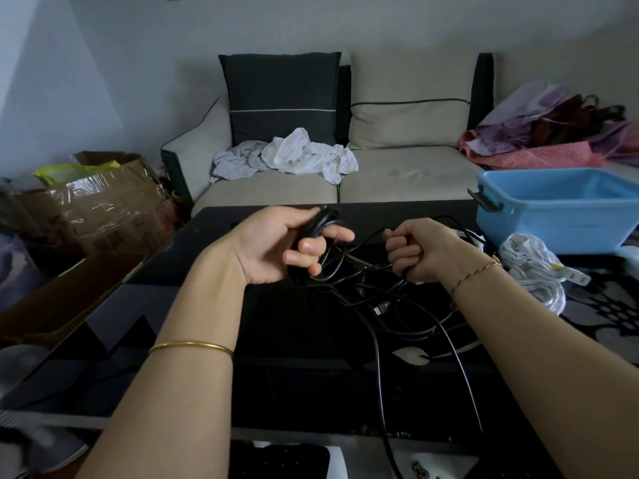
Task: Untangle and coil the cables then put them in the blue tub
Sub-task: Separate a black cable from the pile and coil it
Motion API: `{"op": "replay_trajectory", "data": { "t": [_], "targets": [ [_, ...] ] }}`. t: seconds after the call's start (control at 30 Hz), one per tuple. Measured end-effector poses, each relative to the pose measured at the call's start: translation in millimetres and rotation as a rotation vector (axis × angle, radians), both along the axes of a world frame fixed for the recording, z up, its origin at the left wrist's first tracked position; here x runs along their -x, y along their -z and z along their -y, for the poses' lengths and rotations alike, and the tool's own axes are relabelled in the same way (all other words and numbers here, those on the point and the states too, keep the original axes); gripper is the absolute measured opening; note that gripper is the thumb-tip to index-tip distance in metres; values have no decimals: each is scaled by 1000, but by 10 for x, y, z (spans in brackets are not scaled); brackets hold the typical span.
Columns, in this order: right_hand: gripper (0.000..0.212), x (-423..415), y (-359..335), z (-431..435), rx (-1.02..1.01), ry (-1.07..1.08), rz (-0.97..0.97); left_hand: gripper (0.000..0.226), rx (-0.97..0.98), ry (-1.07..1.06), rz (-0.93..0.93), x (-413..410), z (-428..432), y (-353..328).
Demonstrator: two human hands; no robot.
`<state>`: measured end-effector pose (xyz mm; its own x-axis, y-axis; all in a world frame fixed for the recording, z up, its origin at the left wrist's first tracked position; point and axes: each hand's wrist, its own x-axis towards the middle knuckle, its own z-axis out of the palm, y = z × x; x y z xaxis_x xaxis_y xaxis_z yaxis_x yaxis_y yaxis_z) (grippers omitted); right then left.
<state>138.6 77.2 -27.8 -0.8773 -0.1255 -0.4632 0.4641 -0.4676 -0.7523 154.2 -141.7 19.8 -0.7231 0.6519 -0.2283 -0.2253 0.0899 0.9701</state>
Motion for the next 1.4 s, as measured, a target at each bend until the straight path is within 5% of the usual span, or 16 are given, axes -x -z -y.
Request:
{"op": "replay_trajectory", "data": {
  "t": [0.17,0.47,0.67,0.87,0.97,1.2,1.4],
  "targets": [
    [21,-76,-228,92,72,-51,-139,46,169,-61,18,16,-115,135],
    [26,-372,-230,420,-319,-309,-553,43,-68,-406,-27,139,-217,231],
    [19,-440,-171,441,-390,-579,-668,51,-228,-551,-66,162,-245,243],
    [25,-371,0,478,-515,-670,-647,42,-578,-455,-3,63,-252,103],
    [27,-330,64,425,-572,-645,-598,51,-501,-349,-5,0,-233,73],
    [26,-269,20,341,58,-486,-459,46,-521,-166,148,17,-235,80],
    [20,-234,24,423,-97,-336,-600,39,-566,-196,236,9,-246,114]
  ]
}}
